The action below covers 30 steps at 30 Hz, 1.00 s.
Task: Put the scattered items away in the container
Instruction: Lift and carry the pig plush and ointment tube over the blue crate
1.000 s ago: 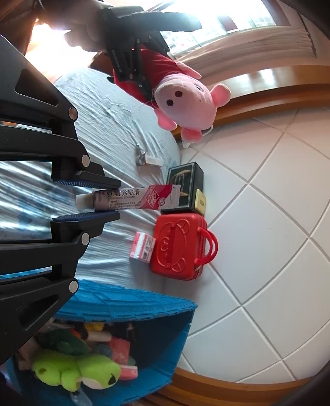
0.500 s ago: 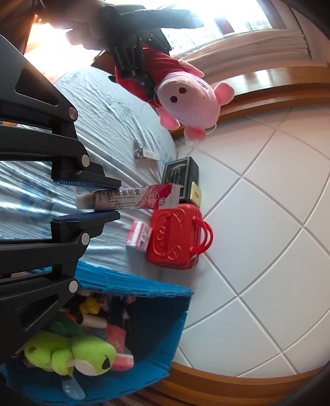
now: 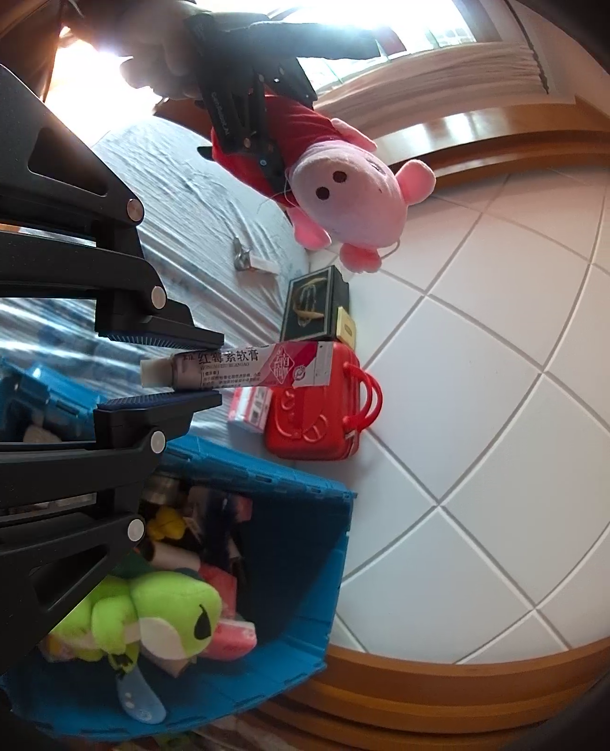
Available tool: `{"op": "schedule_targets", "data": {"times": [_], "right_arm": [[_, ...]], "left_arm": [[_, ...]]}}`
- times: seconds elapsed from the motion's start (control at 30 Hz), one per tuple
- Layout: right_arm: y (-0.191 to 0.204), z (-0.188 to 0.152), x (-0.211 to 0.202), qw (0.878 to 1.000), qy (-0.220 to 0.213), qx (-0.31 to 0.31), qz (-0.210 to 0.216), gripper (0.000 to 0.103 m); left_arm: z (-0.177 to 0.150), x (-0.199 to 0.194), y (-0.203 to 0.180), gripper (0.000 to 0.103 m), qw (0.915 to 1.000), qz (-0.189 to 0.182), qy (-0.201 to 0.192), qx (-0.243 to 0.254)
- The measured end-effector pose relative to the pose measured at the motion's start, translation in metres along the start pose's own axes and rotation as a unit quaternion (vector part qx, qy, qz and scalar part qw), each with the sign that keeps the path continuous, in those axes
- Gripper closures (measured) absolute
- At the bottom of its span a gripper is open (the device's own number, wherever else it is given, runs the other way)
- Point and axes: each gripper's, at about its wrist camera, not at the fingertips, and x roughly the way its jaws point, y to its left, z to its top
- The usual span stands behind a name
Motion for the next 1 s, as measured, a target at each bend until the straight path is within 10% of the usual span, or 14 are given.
{"op": "schedule_targets", "data": {"times": [1.0], "right_arm": [[-0.199,0.003,-0.048,0.991,-0.032,0.09,-0.092,0.086]], "left_arm": [[0.114,0.057,-0.161,0.031,0.9935,-0.092,-0.022,0.064]]}}
